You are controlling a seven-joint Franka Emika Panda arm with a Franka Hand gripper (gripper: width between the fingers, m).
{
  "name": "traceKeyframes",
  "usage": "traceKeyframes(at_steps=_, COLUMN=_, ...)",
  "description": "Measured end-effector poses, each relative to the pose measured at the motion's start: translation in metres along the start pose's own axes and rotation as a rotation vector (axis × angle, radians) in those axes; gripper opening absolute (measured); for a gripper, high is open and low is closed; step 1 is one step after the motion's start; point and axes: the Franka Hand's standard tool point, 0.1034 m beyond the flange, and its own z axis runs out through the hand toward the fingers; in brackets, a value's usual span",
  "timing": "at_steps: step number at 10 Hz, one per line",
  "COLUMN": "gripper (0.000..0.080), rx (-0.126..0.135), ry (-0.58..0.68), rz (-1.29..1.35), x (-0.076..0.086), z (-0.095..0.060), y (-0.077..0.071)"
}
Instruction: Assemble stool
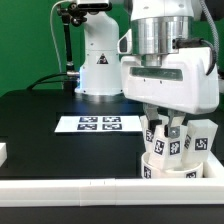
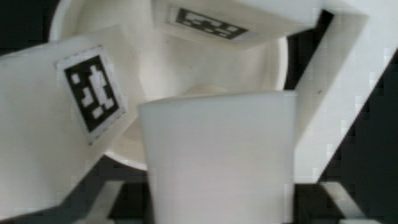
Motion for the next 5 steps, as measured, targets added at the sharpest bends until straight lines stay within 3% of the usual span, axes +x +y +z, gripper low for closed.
traceKeyframes(at_steps=5, gripper=0.0338, rx=0.004, ry=-0.014, rz=0.234, x=-0.0036, z=0.0006, y=-0.0005)
